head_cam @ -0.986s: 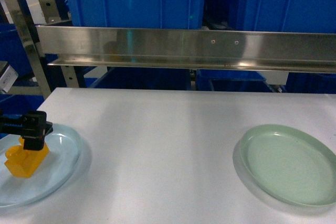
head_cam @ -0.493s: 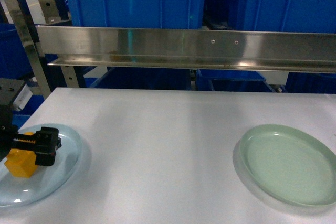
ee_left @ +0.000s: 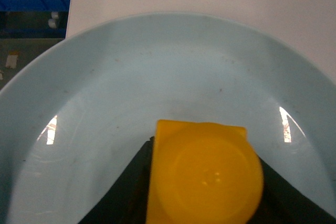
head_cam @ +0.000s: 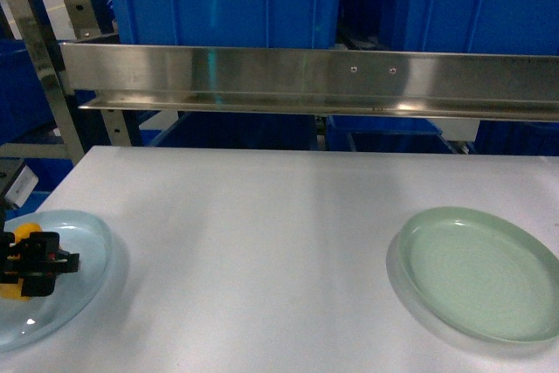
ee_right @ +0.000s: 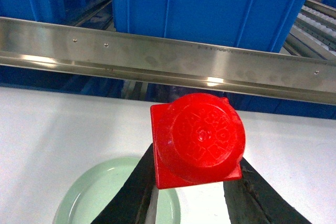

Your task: Sort and place red and yellow blocks in left bins

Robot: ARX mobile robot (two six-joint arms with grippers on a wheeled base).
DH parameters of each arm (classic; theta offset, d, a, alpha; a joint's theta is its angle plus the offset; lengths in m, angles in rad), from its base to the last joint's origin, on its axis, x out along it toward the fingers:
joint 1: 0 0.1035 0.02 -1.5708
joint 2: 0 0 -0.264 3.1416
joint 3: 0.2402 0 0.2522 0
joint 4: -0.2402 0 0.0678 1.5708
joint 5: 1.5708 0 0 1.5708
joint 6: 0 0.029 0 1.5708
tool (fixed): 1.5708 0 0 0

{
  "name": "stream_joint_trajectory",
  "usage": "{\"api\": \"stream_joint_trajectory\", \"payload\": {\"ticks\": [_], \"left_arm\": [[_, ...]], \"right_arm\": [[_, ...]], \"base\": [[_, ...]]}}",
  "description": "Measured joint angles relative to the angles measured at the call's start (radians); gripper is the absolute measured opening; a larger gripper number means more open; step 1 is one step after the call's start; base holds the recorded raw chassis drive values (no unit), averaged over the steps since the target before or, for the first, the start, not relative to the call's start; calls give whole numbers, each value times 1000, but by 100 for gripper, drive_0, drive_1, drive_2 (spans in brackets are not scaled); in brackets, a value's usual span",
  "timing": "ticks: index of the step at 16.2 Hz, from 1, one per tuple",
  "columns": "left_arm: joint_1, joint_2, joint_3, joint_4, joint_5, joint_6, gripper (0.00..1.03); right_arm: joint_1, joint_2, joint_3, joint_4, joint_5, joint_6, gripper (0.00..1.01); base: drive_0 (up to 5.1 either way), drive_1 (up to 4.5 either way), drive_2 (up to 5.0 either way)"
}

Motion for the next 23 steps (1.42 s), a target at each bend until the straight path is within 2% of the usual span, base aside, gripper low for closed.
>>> {"api": "stream_joint_trajectory", "payload": {"ticks": [1,2,8,11,13,17,20,23], "left_arm": [[3,2,-1,3,5,-1,33],[3,2,-1,3,5,-1,31],[5,2,-3,22,4,0,28],[6,-3,-8,67,-27,12,28],[-5,-48,-8,64,-20,24,28],[-69,-232,2,11,52,29,28],[-112,-379,-5,-52,100,9,27],[-158,-564,-64,-35,105,-3,27]], "right_arm": [[0,0,0,0,0,0,28],[0,0,0,0,0,0,28],[0,0,0,0,0,0,28],[0,0,0,0,0,0,28],[0,0,0,0,0,0,28],[0,0,0,0,0,0,28],[0,0,0,0,0,0,28],[0,0,0,0,0,0,28]], "base": [[0,0,0],[0,0,0],[0,0,0],[0,0,0],[0,0,0],[0,0,0],[0,0,0],[0,0,0]]}}
